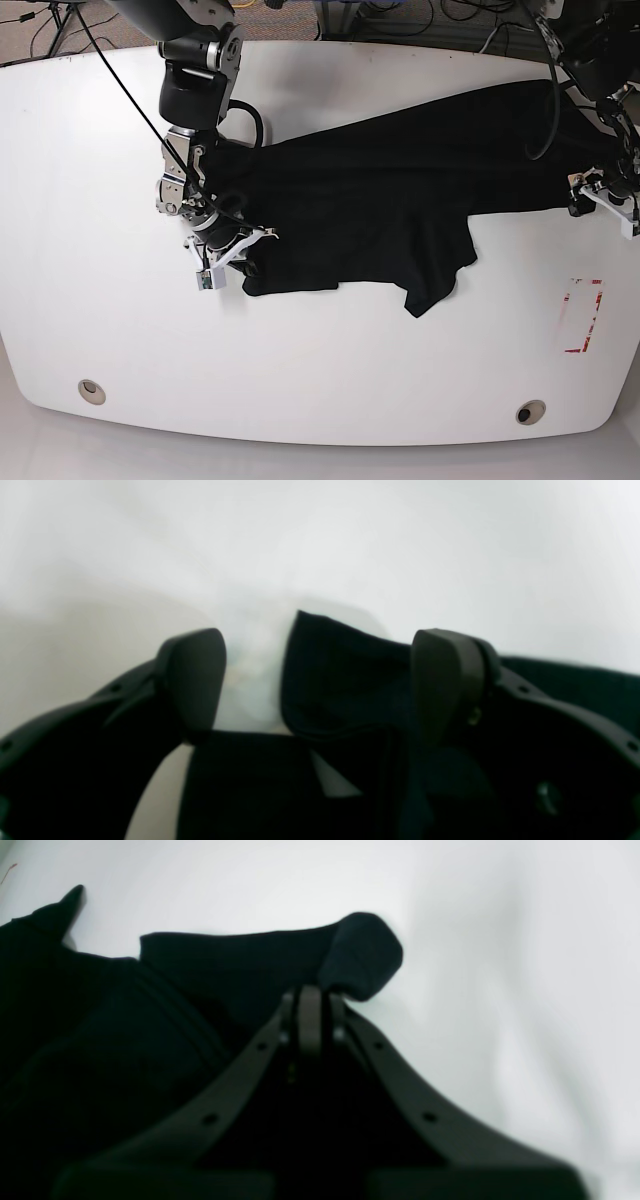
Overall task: Layout the t-shirt on the table in an organized manner, then fold the t-shirt properly
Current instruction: 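Hold the shirt with both grippers and adjust the left gripper's grip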
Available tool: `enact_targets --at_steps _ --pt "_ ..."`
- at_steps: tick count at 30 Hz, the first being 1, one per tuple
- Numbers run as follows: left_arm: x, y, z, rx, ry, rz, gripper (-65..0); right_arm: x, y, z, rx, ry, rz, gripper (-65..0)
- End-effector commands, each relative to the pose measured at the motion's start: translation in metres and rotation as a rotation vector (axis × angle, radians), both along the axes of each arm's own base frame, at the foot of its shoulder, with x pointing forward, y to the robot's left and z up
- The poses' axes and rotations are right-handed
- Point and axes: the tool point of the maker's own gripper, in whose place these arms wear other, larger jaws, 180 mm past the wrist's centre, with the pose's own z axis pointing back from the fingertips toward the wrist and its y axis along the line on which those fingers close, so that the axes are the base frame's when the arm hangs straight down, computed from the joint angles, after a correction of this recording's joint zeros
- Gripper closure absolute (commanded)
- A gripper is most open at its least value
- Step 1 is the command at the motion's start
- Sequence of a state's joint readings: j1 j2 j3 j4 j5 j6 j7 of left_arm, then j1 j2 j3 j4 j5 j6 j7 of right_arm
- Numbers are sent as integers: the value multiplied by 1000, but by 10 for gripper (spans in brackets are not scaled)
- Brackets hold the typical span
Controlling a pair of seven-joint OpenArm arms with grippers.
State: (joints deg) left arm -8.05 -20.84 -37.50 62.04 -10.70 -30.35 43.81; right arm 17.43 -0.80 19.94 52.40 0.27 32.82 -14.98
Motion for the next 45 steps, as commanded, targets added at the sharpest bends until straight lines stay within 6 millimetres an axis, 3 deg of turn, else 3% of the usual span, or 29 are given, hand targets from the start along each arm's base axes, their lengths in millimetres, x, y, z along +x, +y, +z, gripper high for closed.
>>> enact_targets --at_steps 1,6,12,15,22,27,33,38,41,45 --pt "2 -1 2 12 15 -26 -503 -9 -3 -14 -55 76 26 0" --pt "-10 -4 -8 14 50 -39 -371 -7 -3 -12 -55 71 26 0" --pt "-19 -5 -14 13 73 -40 -143 -6 -2 -11 -54 68 26 0" --pt "-25 -5 -18 13 87 -40 -76 -6 -2 -11 -54 68 26 0" --pt "-26 -2 -17 18 84 -37 -32 -6 -2 -11 -54 68 26 0" --pt "-14 -1 2 56 34 -51 -1 -2 -5 -4 -62 47 22 0" --pt "4 -1 40 134 -56 -83 -1 2 -6 22 -101 -19 22 0" --pt "11 -2 52 154 -72 -93 -1 10 -10 49 -147 -68 27 0" --pt "24 -2 65 155 -87 -91 -1 13 -14 61 -166 -89 26 0" --pt "43 -7 84 129 -133 -95 0 25 -19 91 -199 -149 22 0"
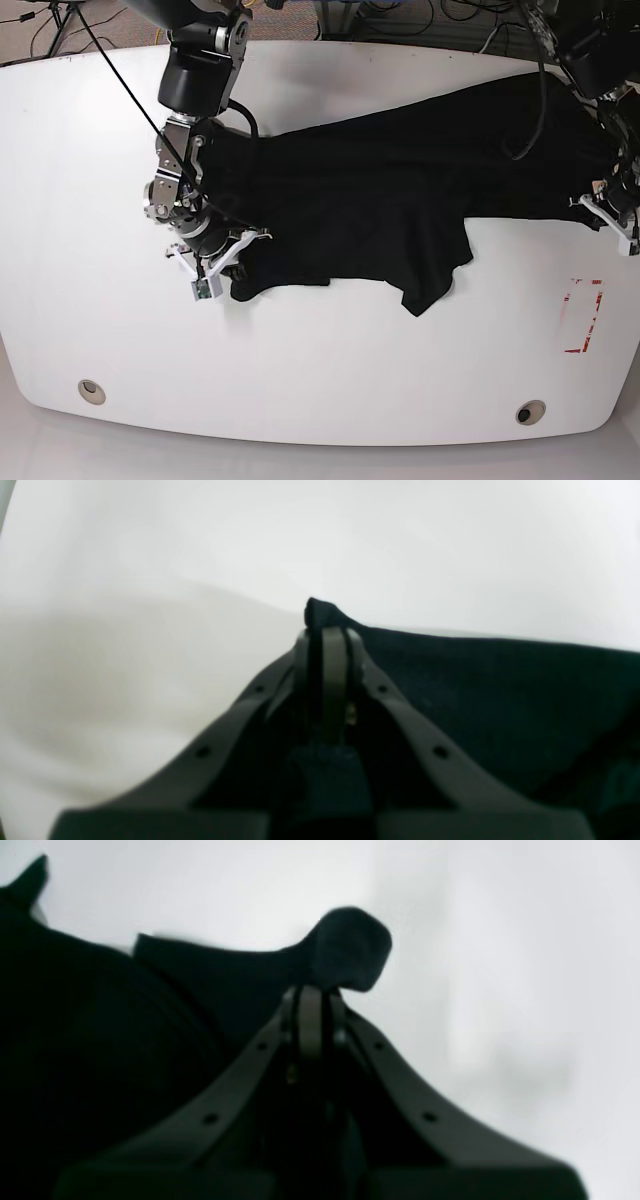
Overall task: Layout the t-shirt on the table in an organized manner, then fold the t-shirt properly
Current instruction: 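Hold the shirt with both grippers and adjust the left gripper's grip, then lift the shirt with both grippers, shake it, and lower it onto the table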
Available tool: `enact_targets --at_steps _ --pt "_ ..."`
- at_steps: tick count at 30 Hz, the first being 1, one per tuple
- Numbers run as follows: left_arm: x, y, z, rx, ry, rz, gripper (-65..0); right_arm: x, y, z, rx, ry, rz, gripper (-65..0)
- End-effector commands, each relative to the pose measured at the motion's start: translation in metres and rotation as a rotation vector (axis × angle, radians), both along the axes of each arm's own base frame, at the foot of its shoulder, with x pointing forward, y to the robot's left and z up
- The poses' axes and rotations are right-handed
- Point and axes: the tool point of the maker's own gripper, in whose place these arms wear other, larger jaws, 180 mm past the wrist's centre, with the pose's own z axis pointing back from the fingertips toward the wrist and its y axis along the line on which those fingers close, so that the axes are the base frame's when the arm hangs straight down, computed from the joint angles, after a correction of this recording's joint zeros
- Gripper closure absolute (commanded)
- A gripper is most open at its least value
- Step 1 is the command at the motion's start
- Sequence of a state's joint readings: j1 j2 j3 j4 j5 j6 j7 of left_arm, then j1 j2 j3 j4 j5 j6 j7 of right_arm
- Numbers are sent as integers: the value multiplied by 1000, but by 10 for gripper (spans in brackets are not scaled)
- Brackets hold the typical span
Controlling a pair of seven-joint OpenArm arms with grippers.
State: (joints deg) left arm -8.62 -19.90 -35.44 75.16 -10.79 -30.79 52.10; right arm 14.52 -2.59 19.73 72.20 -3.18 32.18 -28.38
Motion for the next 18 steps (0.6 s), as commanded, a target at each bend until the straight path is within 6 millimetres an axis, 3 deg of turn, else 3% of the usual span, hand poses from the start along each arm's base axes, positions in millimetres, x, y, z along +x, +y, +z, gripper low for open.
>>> enact_targets --at_steps 1,4,9,13,18 --pt "27 3 39 2 -123 -17 0 25 -5 46 -14 -122 -2 0" --pt "40 -1 55 -25 -177 -34 0 31 -9 66 -42 -150 -2 0" --pt "61 2 106 13 -268 -50 0 46 -18 111 -91 -232 -12 0" --pt "74 0 157 75 -357 -66 0 57 -33 153 -151 -306 -27 0" --pt "84 -3 217 145 -476 -73 0 68 -33 204 -229 -390 -7 0"
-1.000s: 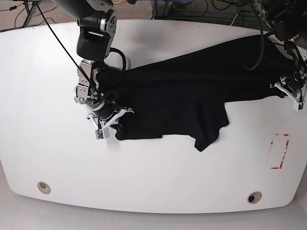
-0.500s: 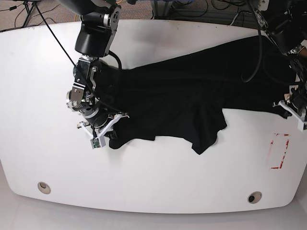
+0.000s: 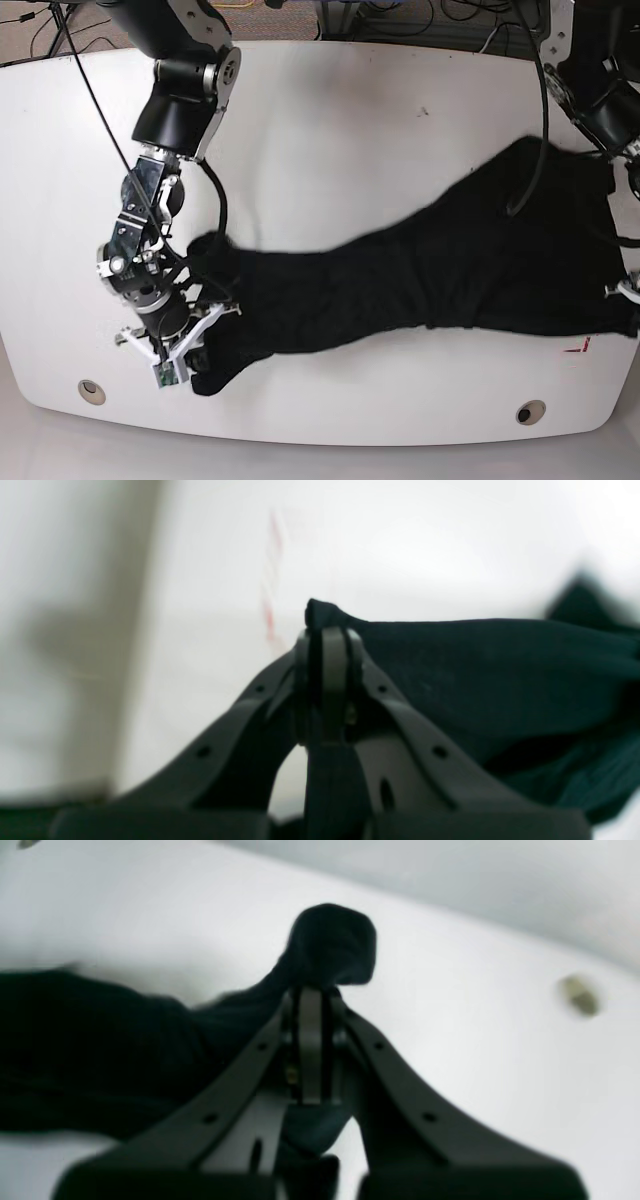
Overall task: Layout the t-shirt on the table in an organized manner, then fold the t-shirt properly
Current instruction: 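Lift the shirt with both grippers, shake it, and lower it onto the table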
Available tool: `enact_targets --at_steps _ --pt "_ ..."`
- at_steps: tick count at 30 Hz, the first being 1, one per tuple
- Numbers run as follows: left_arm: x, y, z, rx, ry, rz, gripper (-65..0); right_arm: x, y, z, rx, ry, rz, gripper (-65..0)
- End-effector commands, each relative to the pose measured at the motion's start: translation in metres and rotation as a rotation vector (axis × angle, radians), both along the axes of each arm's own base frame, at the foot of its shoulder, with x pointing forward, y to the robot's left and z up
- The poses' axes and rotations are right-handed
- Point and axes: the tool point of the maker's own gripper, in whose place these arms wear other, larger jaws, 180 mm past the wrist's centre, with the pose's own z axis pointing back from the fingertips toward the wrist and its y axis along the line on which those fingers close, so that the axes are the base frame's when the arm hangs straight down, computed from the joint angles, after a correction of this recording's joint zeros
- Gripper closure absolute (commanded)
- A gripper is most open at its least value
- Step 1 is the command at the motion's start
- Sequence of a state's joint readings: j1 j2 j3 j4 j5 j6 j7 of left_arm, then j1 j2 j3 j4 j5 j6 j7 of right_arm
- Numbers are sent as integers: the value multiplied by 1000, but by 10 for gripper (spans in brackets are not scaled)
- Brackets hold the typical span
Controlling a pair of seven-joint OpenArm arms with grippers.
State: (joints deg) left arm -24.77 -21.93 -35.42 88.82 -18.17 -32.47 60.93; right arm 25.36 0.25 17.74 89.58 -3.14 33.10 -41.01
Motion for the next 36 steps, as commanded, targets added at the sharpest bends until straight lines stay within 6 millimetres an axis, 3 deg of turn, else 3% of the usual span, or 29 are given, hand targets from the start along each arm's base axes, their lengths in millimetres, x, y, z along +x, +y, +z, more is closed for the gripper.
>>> enact_targets --at_steps 1,8,10,11,13,18,22,26,29,36 --pt "7 4 53 53 -124 11 0 13 -4 60 -41 -141 5 0" --pt "10 0 138 114 -290 27 0 23 -5 143 -149 -301 15 0" --pt "4 5 175 150 -347 52 0 21 -12 175 -184 -358 -5 0" --pt "2 6 183 158 -362 59 0 21 -14 182 -190 -371 -10 0" --pt "-6 9 217 184 -429 79 -1 16 -17 222 -211 -448 -29 0" --pt "-22 17 272 220 -551 116 -3 4 -31 276 -309 -548 -71 0" --pt "-22 23 278 235 -541 120 -4 4 -37 285 -331 -556 -92 0" --pt "0 26 250 187 -449 88 -3 21 -45 260 -324 -470 -77 0" --pt "-1 30 235 176 -418 95 -3 23 -43 249 -312 -447 -72 0" --pt "-2 32 224 166 -402 101 -3 22 -44 246 -314 -442 -74 0"
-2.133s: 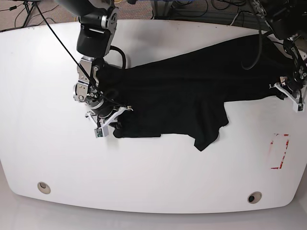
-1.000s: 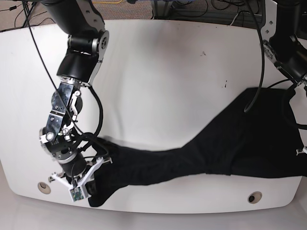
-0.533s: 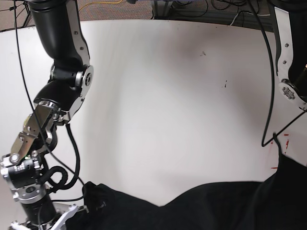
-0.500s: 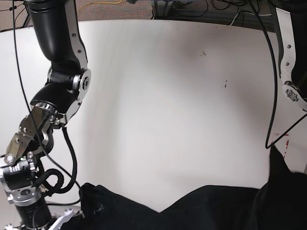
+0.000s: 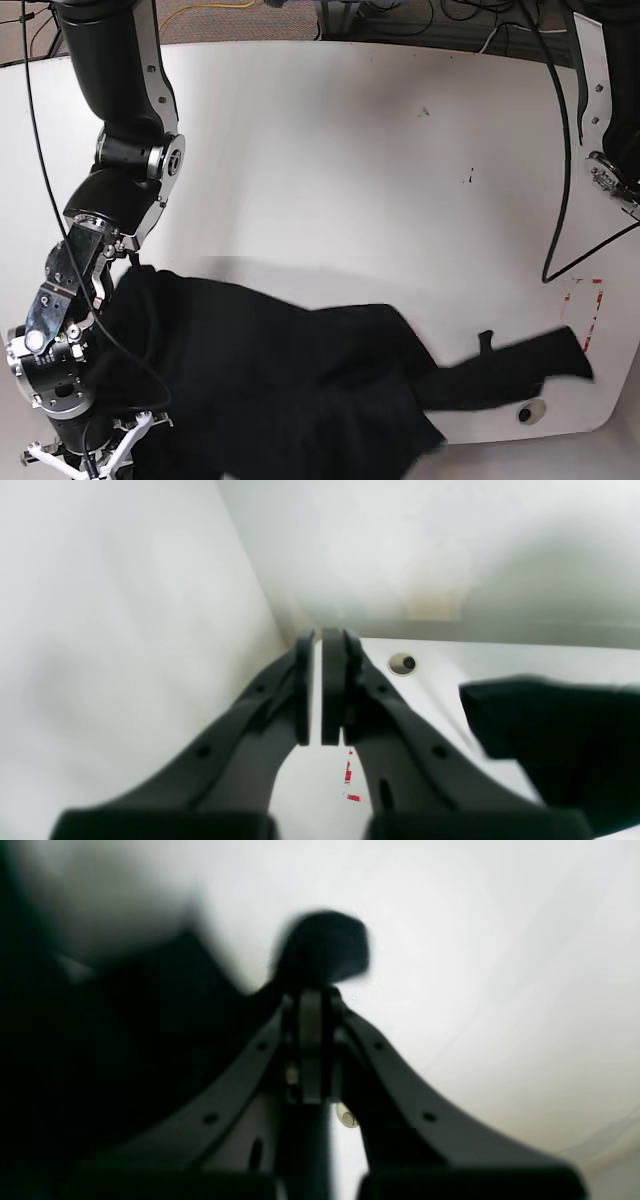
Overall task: Layout the t-shirt on the table in an organized manner, then fold the t-shirt properly
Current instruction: 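Lift the shirt with both grippers, shake it, and lower it onto the table, then move the left gripper to the shirt's middle and grasp the fabric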
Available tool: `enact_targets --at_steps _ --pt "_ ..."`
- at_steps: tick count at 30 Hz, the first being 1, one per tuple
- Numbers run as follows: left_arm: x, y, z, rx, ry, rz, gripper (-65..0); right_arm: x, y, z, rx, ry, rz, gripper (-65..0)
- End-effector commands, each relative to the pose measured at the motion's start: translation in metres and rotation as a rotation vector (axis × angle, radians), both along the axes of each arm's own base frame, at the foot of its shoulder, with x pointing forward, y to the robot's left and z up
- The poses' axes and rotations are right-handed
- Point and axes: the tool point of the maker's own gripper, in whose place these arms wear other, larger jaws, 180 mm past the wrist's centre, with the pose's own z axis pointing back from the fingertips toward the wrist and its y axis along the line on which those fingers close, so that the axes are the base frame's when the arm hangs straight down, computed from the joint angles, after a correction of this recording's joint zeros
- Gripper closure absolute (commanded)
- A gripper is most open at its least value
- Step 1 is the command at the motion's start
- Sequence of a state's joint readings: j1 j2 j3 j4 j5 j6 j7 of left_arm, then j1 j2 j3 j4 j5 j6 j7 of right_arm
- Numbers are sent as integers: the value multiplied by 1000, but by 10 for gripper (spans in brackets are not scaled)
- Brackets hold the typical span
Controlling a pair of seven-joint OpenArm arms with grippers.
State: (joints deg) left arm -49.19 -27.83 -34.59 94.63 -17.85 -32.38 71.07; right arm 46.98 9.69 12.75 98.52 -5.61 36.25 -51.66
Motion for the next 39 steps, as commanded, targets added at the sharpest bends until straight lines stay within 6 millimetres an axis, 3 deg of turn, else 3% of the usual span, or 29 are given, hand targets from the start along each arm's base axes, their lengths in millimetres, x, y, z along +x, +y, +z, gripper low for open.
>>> enact_targets --at_steps 1,12,17,25,32,36,39 --pt "-7 3 29 29 -85 5 -3 -3 3 39 5 -113 22 0" --pt "-6 2 27 28 -80 4 -3 -3 3 32 5 -100 22 0" --pt "-1 -4 5 16 -34 -12 -4 -4 5 20 1 -77 27 0" --pt "6 -16 -33 -12 40 -41 -4 -10 11 25 -4 -101 35 0" --pt "10 -38 -99 -65 168 -88 -4 -9 16 15 8 -80 44 0" --pt "8 -64 -151 -120 259 -136 -4 -9 12 6 5 -59 32 0" --pt "8 -101 -188 -120 338 -219 -6 -11 6 -2 -6 -46 24 0"
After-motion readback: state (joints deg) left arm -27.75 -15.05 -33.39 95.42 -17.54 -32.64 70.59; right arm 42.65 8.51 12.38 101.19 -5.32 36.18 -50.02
